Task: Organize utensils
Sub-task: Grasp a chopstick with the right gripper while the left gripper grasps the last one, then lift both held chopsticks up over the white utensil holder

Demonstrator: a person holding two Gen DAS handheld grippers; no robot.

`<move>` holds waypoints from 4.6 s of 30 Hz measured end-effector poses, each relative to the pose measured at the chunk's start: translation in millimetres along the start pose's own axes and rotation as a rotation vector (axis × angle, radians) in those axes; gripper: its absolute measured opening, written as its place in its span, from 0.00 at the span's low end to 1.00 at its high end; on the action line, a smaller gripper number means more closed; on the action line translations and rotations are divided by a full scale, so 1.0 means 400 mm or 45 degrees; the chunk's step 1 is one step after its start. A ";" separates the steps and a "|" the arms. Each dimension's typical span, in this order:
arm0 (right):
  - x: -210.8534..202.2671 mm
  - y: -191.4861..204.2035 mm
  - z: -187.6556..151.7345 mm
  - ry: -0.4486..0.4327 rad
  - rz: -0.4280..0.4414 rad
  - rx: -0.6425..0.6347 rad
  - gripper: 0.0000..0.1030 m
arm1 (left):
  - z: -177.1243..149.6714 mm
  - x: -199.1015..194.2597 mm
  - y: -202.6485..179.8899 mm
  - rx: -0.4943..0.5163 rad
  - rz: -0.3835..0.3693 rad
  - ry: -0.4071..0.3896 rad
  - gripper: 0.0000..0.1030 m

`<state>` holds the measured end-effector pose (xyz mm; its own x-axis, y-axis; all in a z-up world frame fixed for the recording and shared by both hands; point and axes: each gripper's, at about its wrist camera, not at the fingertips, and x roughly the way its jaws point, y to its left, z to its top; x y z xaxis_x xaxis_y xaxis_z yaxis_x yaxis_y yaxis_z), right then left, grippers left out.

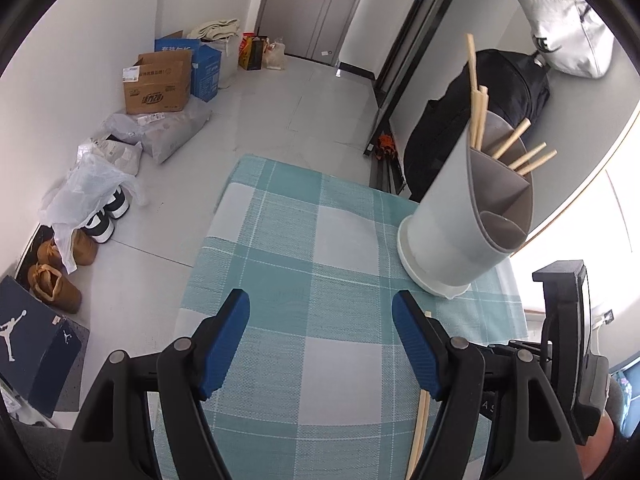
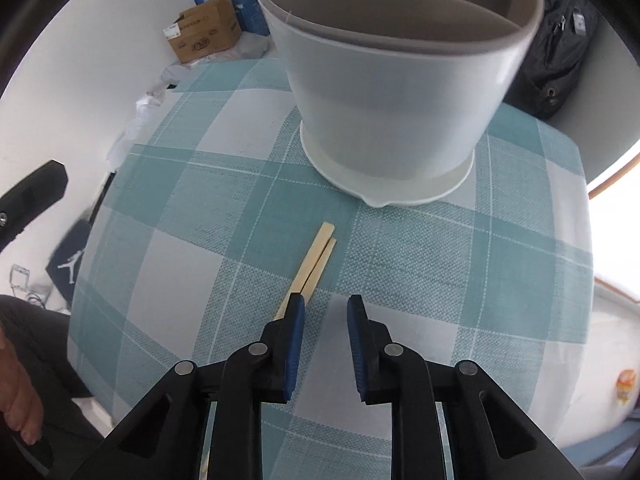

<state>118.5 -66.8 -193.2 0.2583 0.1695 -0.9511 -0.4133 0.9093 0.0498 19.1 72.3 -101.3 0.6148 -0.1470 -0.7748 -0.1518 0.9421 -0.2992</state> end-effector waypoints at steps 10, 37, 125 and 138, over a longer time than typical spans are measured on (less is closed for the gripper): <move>0.018 0.052 0.043 0.039 -0.104 -0.031 0.20 | 0.009 -0.004 0.036 -0.048 -0.015 0.015 0.68; -0.020 -0.044 0.023 -0.222 0.054 0.251 0.02 | -0.014 0.036 0.028 0.006 0.004 0.120 0.68; -0.413 -0.229 -0.199 -0.880 0.462 0.330 0.02 | -0.007 -0.085 -0.274 0.374 -0.148 -0.156 0.02; -0.465 -0.187 -0.157 -0.910 0.404 0.256 0.02 | 0.026 -0.136 -0.294 0.420 -0.171 -0.190 0.02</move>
<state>46.6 -190.3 -39.3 0.6791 0.5712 -0.4611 -0.4131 0.8166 0.4031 11.4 -27.3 -18.1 0.7220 -0.2528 -0.6440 0.1798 0.9674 -0.1782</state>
